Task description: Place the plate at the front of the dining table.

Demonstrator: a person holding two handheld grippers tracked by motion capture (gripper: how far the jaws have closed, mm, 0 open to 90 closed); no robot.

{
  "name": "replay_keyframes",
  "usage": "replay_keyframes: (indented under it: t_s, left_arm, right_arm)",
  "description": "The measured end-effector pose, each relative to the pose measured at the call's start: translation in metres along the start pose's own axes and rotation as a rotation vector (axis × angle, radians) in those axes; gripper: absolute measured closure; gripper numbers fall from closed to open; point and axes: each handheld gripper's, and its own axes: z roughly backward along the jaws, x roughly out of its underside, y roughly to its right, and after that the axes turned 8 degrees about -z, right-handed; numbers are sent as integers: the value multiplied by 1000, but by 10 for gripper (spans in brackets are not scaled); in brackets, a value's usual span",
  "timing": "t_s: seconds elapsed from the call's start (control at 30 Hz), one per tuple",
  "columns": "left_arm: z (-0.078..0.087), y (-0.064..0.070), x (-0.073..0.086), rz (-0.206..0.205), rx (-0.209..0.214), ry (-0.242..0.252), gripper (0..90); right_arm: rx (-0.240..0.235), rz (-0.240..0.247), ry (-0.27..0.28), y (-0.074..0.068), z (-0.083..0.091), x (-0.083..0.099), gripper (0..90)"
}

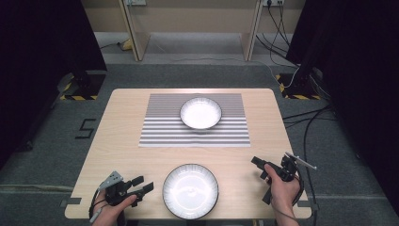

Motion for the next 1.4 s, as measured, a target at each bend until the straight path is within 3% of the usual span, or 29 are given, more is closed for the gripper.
replay_keyframes:
  t_s: [1.4]
  left_arm:
    - [0, 1, 0, 3, 1, 3, 362]
  right_arm:
    - [26, -29, 49, 29, 37, 12, 518]
